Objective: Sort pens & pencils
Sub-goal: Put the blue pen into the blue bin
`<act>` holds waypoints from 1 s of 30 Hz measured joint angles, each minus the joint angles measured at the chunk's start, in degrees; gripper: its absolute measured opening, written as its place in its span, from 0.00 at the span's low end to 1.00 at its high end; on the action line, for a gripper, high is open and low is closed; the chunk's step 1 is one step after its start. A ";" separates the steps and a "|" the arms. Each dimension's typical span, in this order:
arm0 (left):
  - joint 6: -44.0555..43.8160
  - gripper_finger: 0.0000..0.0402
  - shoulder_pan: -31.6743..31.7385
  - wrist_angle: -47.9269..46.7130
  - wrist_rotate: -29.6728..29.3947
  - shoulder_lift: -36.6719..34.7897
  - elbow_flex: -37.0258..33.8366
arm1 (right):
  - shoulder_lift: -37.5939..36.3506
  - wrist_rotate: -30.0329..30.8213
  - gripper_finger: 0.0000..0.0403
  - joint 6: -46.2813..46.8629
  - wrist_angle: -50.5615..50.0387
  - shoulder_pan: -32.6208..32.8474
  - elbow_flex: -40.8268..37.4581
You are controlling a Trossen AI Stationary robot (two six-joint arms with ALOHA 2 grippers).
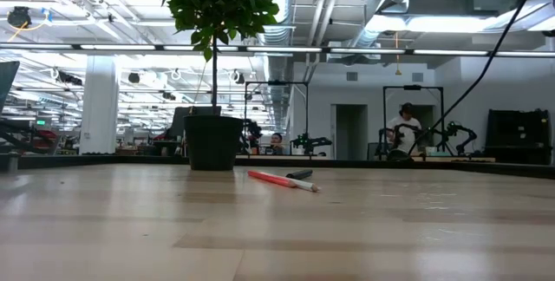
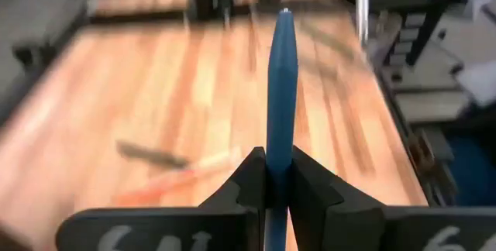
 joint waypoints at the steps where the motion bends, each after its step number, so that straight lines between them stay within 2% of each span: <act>1: -3.19 0.04 -1.11 -2.61 0.11 0.06 -0.01 | 0.00 0.00 0.16 0.73 -0.04 -0.37 0.00; 8: -21.40 0.04 -6.65 -16.51 3.87 0.44 -1.13 | 0.00 -0.11 0.16 3.87 -0.10 -2.49 0.00; 11: -27.46 0.04 -8.75 -19.66 9.33 0.44 -2.41 | 0.00 -0.09 0.16 4.38 -0.08 -2.93 0.00; 14: -30.09 0.04 -11.43 -17.88 16.63 0.44 -4.15 | 0.00 -0.11 0.16 4.38 -0.07 -2.95 0.00; 16: -32.70 0.04 -12.64 -17.43 18.80 0.45 -4.90 | 0.00 -0.09 0.16 4.38 -0.06 -2.96 0.00; 23: -40.29 0.05 -15.31 -19.56 20.32 0.44 -5.61 | 0.00 -0.09 0.16 4.38 -0.04 -3.32 0.00; 30: -44.32 0.11 -15.28 -20.93 17.88 0.44 -5.61 | 0.00 -0.07 0.16 4.38 -0.04 -3.28 0.00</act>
